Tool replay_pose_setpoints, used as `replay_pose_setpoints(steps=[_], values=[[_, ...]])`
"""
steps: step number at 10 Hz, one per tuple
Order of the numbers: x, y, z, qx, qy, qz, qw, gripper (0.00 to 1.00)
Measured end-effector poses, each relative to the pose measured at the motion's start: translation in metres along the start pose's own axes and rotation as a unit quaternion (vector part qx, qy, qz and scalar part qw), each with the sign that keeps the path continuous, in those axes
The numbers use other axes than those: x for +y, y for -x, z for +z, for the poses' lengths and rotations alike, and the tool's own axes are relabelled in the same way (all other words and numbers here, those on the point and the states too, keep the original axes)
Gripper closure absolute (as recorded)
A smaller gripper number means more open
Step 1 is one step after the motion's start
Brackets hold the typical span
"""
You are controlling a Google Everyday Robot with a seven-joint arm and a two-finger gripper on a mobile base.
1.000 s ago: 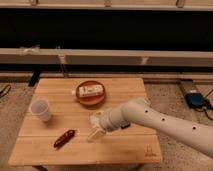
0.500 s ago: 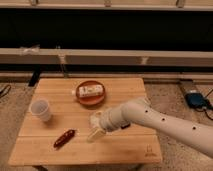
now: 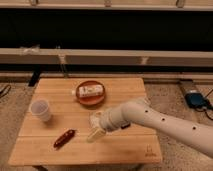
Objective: Place the white sponge in the ceramic cup
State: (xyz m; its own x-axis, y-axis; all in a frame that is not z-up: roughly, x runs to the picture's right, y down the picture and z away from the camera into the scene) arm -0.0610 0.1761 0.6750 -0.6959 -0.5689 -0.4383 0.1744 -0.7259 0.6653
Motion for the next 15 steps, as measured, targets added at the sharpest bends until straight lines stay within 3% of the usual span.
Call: replay_pose_setpoints(steps=[5,6,7,9,10,13,15], values=[[0.0,0.0,0.0,-0.002,0.001,0.0,1.0,0.2],[0.006,0.004,0.002,-0.017,0.007,0.001,0.9998,0.2],[0.015,0.012,0.009,-0.048,0.01,0.002,0.9988,0.2],[0.031,0.03,0.024,-0.09,0.013,0.008,0.9958,0.2],[0.047,0.05,0.036,-0.123,0.016,0.021,0.992,0.2],[0.072,0.077,0.057,-0.179,0.02,0.051,0.9822,0.2],[0.079,0.08,0.06,-0.202,0.027,0.062,0.977,0.2]])
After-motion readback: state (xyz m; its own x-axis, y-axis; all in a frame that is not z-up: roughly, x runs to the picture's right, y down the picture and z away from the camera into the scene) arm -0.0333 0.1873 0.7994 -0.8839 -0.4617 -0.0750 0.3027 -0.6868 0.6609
